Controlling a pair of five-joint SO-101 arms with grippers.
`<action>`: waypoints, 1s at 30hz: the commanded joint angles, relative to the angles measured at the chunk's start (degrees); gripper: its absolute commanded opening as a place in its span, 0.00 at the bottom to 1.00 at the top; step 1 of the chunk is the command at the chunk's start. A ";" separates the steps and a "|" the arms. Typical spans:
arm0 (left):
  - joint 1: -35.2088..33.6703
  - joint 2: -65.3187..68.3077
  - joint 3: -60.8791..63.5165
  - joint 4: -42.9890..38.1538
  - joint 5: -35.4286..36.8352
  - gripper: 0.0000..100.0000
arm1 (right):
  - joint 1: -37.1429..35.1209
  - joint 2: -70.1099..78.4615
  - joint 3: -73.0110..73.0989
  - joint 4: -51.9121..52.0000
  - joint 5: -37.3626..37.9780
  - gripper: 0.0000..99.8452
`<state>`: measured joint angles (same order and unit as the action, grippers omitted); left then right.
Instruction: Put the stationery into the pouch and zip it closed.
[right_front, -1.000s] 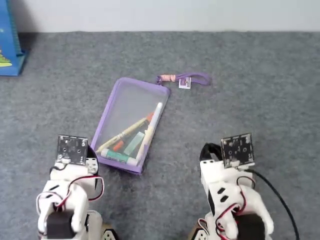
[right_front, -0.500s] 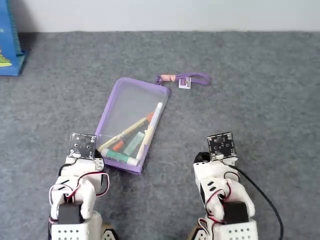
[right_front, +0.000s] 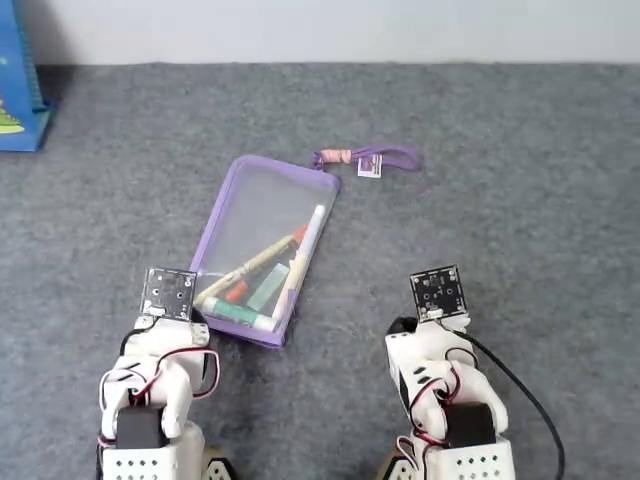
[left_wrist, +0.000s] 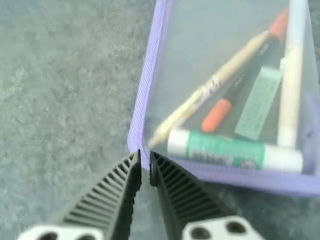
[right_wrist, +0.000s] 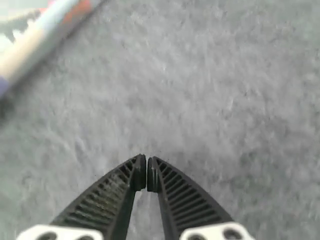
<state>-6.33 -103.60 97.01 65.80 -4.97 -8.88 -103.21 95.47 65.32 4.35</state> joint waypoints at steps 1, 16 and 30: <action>-0.26 -0.53 -0.57 4.40 -0.35 0.04 | 0.40 -0.75 0.97 4.88 0.53 0.01; -0.18 -0.53 -0.57 6.33 -0.26 0.04 | 0.13 -0.75 0.97 9.80 0.70 0.01; -0.18 -0.53 -0.57 6.33 -0.26 0.04 | 0.13 -0.75 0.97 9.80 0.70 0.01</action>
<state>-6.33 -103.60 97.01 71.96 -4.97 -8.97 -103.21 95.47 74.73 4.44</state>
